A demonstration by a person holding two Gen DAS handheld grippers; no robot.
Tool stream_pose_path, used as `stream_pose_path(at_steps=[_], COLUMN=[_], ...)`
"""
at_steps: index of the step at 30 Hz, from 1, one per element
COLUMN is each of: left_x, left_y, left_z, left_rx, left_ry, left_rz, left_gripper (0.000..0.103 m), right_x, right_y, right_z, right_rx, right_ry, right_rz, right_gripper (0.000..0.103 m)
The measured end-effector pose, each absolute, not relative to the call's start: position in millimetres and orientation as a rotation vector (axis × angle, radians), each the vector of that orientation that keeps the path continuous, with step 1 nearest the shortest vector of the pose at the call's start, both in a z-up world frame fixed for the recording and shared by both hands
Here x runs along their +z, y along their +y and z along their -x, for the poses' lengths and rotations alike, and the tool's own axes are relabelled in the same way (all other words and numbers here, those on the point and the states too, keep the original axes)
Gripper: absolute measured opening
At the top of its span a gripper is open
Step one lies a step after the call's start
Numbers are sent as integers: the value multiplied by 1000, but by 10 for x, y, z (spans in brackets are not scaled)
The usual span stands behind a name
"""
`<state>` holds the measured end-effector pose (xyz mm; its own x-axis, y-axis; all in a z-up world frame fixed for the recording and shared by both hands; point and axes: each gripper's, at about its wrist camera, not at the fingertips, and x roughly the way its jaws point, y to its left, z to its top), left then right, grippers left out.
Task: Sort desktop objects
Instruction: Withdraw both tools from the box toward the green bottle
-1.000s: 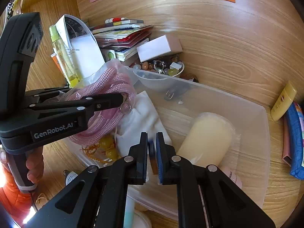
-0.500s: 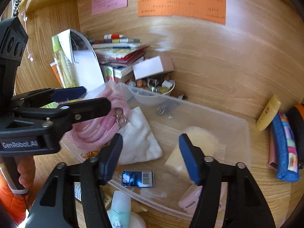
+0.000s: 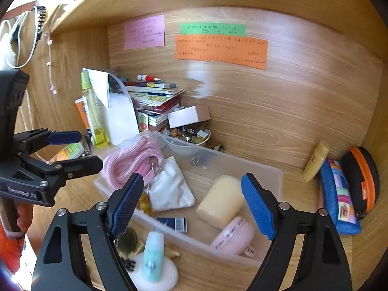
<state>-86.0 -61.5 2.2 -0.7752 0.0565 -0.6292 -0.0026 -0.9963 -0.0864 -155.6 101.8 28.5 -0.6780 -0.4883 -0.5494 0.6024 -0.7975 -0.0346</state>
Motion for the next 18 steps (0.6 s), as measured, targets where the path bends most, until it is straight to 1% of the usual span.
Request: stream_pose_path(at_steps=[4, 6, 14, 18], left_x=[-148, -221, -491, -641], left_y=[-665, -664, -551, -486], left_z=[730, 673, 517, 533], left_rx=[2900, 2890, 2799, 2718], left_ry=[-200, -210, -113, -89], left_rz=[1091, 1112, 1224, 1279], left_gripper=[96, 96, 96, 96], right_x=[211, 147, -166, -279], right_y=[1100, 1124, 1136, 1108], right_z=[1431, 1379, 1257, 1247], right_rx=[-2411, -2399, -2324, -2308], right_ry=[275, 272, 256, 260], right_rz=[-731, -753, -877, -931], right_gripper=[81, 81, 80, 78])
